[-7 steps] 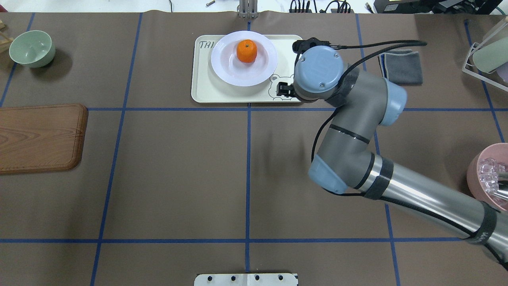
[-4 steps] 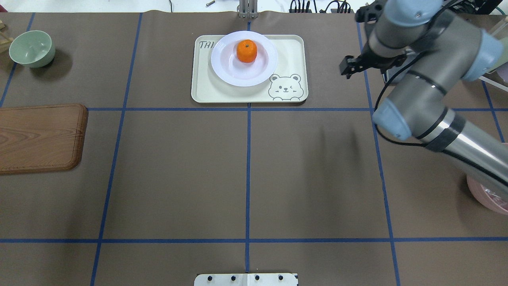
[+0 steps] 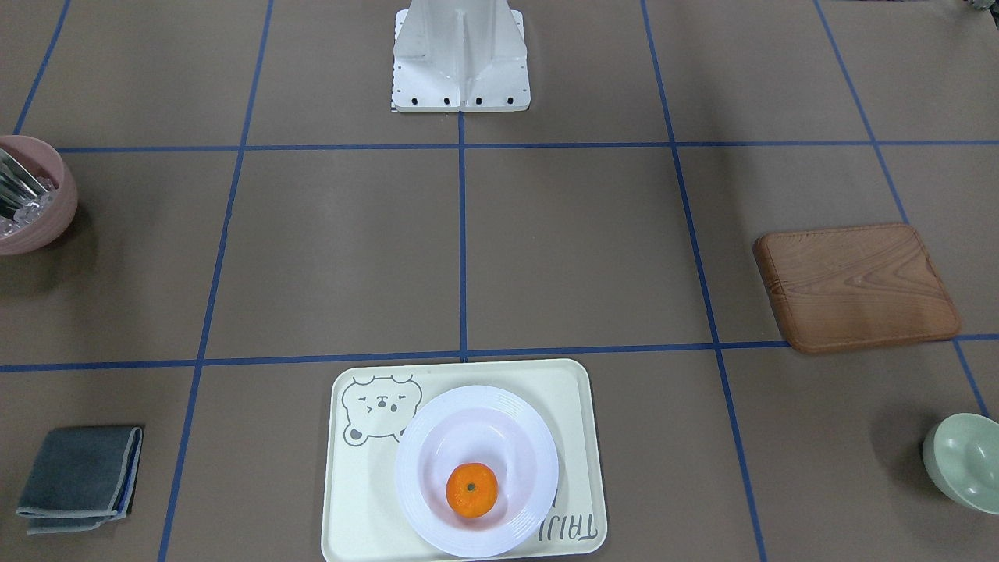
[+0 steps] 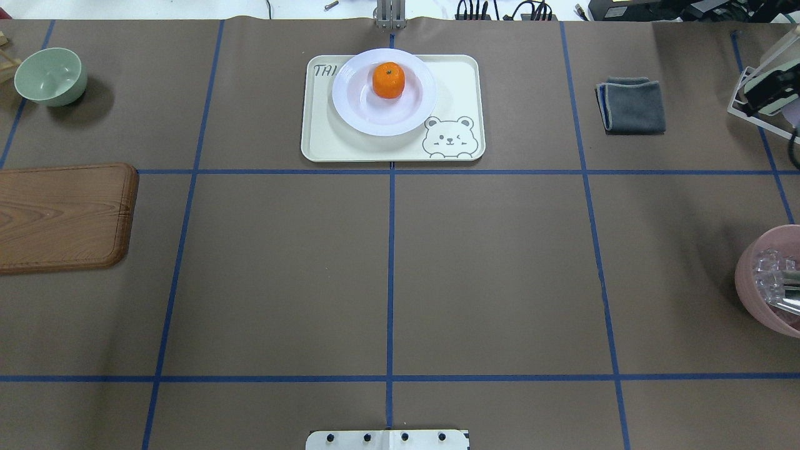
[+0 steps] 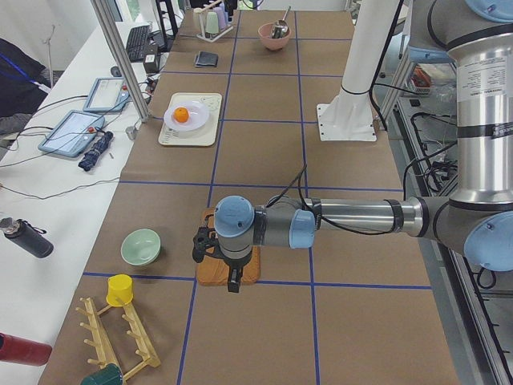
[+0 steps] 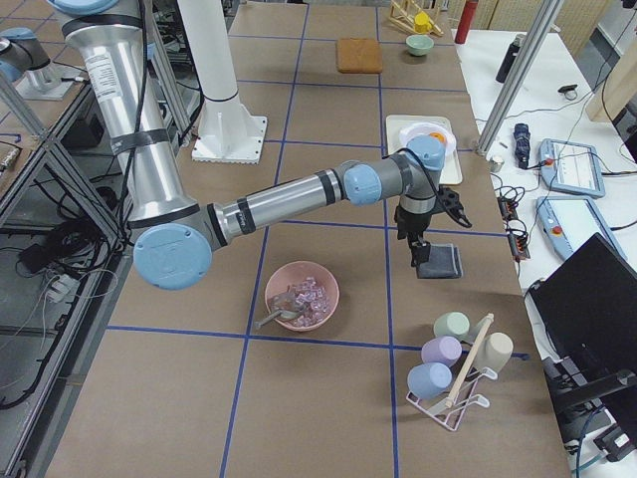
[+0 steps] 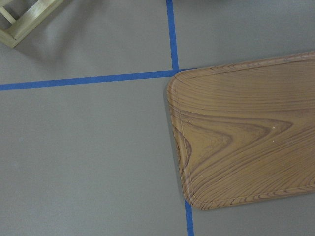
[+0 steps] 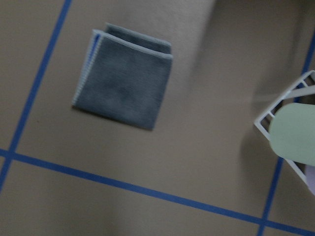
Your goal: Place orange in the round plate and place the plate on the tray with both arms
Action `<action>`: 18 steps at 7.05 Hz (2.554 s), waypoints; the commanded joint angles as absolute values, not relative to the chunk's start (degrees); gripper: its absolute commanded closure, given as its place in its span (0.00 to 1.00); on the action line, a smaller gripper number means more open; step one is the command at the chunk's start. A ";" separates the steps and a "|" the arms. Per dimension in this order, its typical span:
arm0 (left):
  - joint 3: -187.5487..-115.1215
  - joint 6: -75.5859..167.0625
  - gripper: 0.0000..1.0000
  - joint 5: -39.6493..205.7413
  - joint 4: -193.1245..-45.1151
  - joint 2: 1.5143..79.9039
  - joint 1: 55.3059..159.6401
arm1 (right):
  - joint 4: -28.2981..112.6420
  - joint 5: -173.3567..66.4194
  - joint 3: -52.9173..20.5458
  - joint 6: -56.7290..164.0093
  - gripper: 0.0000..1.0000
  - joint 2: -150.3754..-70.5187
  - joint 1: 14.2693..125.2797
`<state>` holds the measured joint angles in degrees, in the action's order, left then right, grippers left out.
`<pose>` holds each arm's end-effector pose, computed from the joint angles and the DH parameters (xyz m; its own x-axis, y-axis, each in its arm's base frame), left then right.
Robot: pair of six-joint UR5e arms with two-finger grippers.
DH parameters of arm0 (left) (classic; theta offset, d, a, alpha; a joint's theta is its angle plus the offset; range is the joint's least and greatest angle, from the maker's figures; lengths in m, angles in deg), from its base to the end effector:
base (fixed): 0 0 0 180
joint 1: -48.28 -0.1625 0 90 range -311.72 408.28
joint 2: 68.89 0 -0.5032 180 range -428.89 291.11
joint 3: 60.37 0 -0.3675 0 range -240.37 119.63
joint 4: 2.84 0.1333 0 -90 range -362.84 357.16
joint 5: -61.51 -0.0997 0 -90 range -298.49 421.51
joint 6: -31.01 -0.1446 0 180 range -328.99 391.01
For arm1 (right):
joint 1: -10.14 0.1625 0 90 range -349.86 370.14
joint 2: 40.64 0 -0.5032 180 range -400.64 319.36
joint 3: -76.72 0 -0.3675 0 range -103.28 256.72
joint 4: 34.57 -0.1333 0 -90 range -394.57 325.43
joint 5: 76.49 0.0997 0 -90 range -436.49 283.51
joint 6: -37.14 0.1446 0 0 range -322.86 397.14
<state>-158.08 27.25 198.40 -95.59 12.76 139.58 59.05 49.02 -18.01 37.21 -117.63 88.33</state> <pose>-0.0368 -0.3969 0.7596 0.6838 0.0769 -0.7256 -0.0222 0.9962 0.0846 -0.0722 -0.5863 0.6306 0.7680 -0.3041 0.5636 0.1975 0.9496 0.2433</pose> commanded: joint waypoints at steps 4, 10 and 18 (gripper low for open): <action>-159.24 27.05 0.01 198.28 -95.91 10.39 139.68 | 59.47 51.74 -20.93 25.36 0.00 -133.70 98.12; -159.59 27.05 0.01 198.18 -96.00 9.87 139.77 | 59.29 51.83 -21.19 25.27 0.00 -134.86 98.30; -160.47 27.14 0.01 196.35 -96.00 9.78 139.95 | 59.29 52.09 -21.19 25.27 0.00 -135.65 98.30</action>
